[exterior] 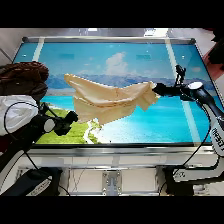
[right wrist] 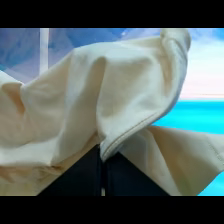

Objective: Fold the shirts.

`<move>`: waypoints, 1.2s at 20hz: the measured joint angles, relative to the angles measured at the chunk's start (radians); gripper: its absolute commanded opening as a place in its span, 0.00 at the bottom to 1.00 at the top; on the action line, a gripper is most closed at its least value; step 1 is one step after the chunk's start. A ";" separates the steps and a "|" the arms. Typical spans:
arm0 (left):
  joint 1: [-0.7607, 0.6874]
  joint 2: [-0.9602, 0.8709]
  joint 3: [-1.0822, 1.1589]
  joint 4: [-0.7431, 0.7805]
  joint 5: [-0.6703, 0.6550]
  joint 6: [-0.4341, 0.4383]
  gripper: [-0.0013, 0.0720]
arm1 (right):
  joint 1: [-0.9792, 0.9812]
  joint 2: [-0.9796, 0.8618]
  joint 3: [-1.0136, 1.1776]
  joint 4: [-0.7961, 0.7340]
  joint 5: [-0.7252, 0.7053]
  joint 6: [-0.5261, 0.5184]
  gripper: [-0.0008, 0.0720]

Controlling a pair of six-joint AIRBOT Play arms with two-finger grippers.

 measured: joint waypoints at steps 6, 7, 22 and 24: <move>0.000 -0.105 -0.036 -0.141 0.222 -0.156 0.82 | 0.000 0.006 0.032 -0.001 0.054 -0.001 0.05; 0.000 -0.123 -0.038 -0.164 0.244 -0.163 0.82 | 0.000 0.006 0.033 -0.002 0.059 -0.001 0.05; 0.000 -0.220 -0.039 -0.245 0.531 -0.179 0.04 | 0.000 0.017 0.037 -0.003 0.072 -0.001 0.04; 0.001 -0.194 -0.024 -0.249 0.690 -0.162 0.03 | -0.006 0.060 0.037 -0.015 0.085 0.001 0.04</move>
